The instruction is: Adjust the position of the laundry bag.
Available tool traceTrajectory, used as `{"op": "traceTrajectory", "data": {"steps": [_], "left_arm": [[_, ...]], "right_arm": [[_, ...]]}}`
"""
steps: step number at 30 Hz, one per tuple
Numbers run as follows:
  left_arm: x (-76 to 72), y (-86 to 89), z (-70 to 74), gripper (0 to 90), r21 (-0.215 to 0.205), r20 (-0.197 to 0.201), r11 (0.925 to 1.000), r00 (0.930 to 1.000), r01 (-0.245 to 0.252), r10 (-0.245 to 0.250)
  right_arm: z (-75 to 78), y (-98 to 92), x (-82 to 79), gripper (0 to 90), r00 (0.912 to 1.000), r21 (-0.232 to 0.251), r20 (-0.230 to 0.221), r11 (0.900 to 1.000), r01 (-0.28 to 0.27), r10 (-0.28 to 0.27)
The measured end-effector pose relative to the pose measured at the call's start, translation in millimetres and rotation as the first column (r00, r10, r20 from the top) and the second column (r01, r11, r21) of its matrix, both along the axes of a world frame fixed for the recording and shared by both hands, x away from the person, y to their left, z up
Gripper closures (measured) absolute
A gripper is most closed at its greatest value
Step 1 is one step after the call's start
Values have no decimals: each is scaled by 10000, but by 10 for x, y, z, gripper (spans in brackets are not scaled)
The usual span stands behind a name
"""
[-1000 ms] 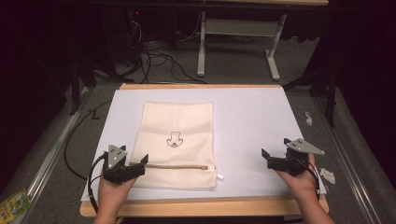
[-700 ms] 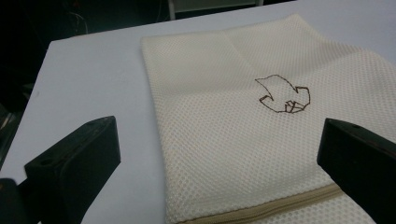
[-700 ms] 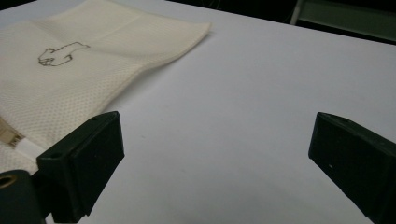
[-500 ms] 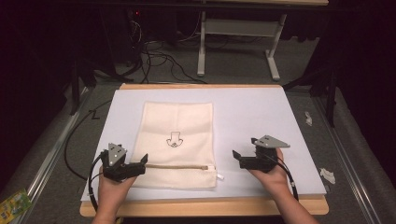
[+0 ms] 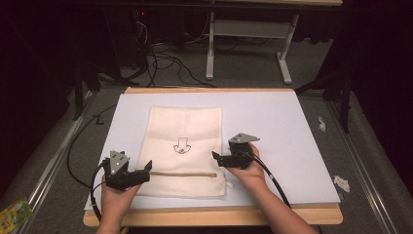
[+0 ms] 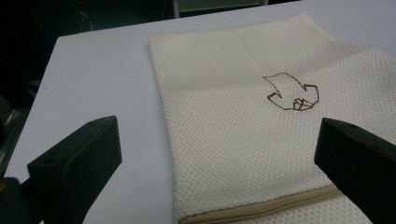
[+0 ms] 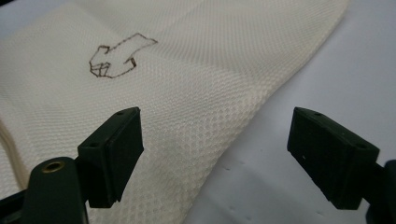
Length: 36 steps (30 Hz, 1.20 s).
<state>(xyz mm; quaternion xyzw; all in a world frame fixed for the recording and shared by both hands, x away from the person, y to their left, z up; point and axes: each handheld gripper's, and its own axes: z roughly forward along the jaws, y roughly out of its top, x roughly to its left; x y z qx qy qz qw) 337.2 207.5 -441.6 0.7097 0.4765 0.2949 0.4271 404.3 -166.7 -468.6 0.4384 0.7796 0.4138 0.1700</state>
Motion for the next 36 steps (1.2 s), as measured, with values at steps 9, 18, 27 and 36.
{"op": "traceTrajectory", "data": {"steps": [9, 18, 27, 36], "left_arm": [[18, 15, -17, 14, -29, -62, 10000, 10000, -9, 9], [16, 15, 6, 22, -28, -65, 10000, 10000, 3, -4], [17, 37, 1, 51, -158, -76, 9998, 9999, 101, -102], [25, -5, -19, 62, -211, -255, 9986, 9985, 475, -481]], "right_arm": [[-134, 74, 25, 406, 9971, -690, -744, 9974, -218, 166], [-90, 129, -36, 883, 9964, -1482, -506, 9861, -747, 679], [-53, -4, -29, 885, 9959, -1406, -619, 9873, -738, 656], [-18, -570, -79, 883, 9981, -1688, -509, 9853, 257, -347]]}}
